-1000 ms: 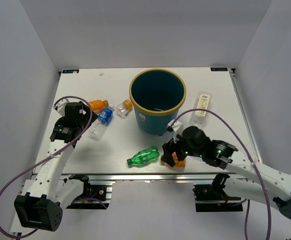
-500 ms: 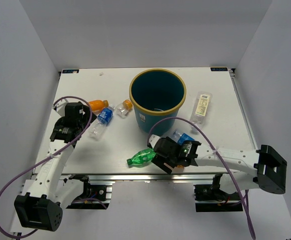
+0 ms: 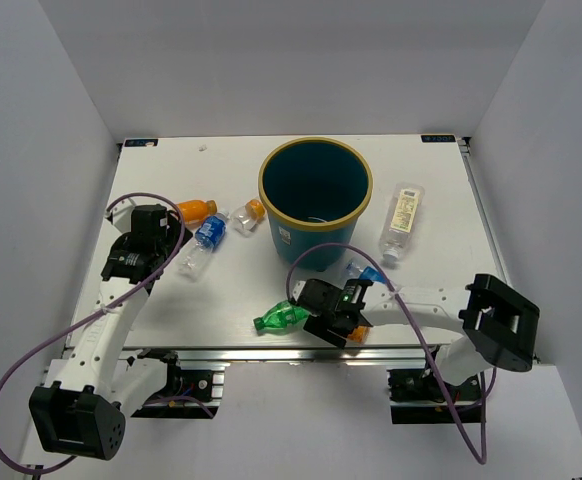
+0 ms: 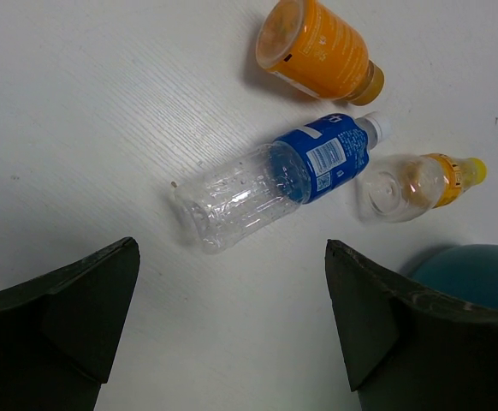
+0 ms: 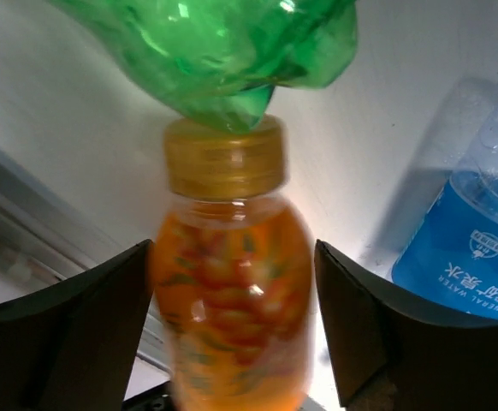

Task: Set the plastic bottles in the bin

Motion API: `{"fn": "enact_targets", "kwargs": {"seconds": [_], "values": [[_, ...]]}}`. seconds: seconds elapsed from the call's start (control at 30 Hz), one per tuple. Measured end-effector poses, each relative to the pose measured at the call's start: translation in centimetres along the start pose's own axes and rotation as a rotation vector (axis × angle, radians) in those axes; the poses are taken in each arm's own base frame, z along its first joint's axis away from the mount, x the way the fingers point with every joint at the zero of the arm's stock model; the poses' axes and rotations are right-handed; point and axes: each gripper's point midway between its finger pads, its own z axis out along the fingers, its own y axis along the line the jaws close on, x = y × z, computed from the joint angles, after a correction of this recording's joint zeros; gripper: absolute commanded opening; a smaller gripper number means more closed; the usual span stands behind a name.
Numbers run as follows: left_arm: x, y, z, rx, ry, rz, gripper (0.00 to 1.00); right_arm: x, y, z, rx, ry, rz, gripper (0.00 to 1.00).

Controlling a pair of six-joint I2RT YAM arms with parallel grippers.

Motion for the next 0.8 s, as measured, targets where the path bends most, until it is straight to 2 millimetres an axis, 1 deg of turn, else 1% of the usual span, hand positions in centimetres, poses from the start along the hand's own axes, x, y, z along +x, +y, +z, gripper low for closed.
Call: {"fn": "enact_targets", "kwargs": {"seconds": [0.03,0.07,0.13,0.17,0.23,0.3,0.37,0.4,0.43,0.47,0.53,0.57,0.6,0.67,0.73,0.77,0.8], "values": [[0.0,0.1,0.0,-0.004,-0.001,0.000,0.98,0.0,-0.1,0.0,0.000,0.002,-0.005,0.70],[0.0,0.2,0.0,-0.009,-0.002,0.000,0.98,0.0,-0.1,0.0,-0.004,0.001,-0.004,0.63],[0.0,0.4,0.0,-0.017,-0.004,0.001,0.98,-0.3,0.2,-0.5,-0.029,-0.020,-0.001,0.56],[0.0,0.4,0.0,-0.019,-0.004,0.002,0.98,-0.6,0.4,-1.0,-0.050,-0.042,0.001,0.54],[-0.1,0.5,-0.1,-0.019,-0.007,0.001,0.98,-1.7,1.0,-2.6,-0.109,-0.112,0.001,0.54],[-0.2,0.4,-0.2,-0.014,-0.012,-0.001,0.98,-3.6,1.6,-5.1,-0.176,-0.223,-0.004,0.53],[-0.3,0.4,-0.4,-0.007,-0.017,-0.004,0.98,-6.0,2.3,-8.4,-0.252,-0.366,-0.022,0.53],[-0.3,0.4,-0.5,-0.004,-0.019,-0.005,0.98,-7.3,2.5,-10.0,-0.277,-0.439,-0.028,0.55],[-0.3,0.4,-0.6,-0.002,-0.021,-0.006,0.98,-8.6,2.5,-11.8,-0.297,-0.520,-0.035,0.56],[-0.2,0.5,-0.6,-0.001,-0.020,-0.005,0.98,-9.9,2.3,-13.5,-0.304,-0.596,-0.038,0.55],[-0.1,0.6,-0.6,0.001,-0.017,-0.004,0.98,-12.3,1.5,-16.9,-0.289,-0.751,-0.037,0.54],[-0.1,0.5,-0.6,0.002,-0.015,-0.003,0.98,-13.5,0.8,-18.7,-0.270,-0.824,-0.028,0.49],[0.0,0.5,-0.6,0.004,-0.012,-0.003,0.98,-14.5,0.1,-20.1,-0.245,-0.886,-0.014,0.48],[0.1,0.4,-0.6,0.010,-0.007,-0.002,0.98,-16.4,-1.9,-23.0,-0.171,-1.002,0.035,0.38],[0.1,0.3,-0.6,0.015,-0.004,0.000,0.98,-18.0,-4.6,-25.6,-0.070,-1.105,0.115,0.41],[0.1,0.3,-0.6,0.016,-0.003,0.000,0.98,-18.6,-6.0,-26.6,-0.020,-1.143,0.157,0.42],[0.2,0.3,-0.6,0.017,-0.001,0.000,0.98,-19.1,-8.0,-27.7,0.044,-1.181,0.216,0.43]]}}
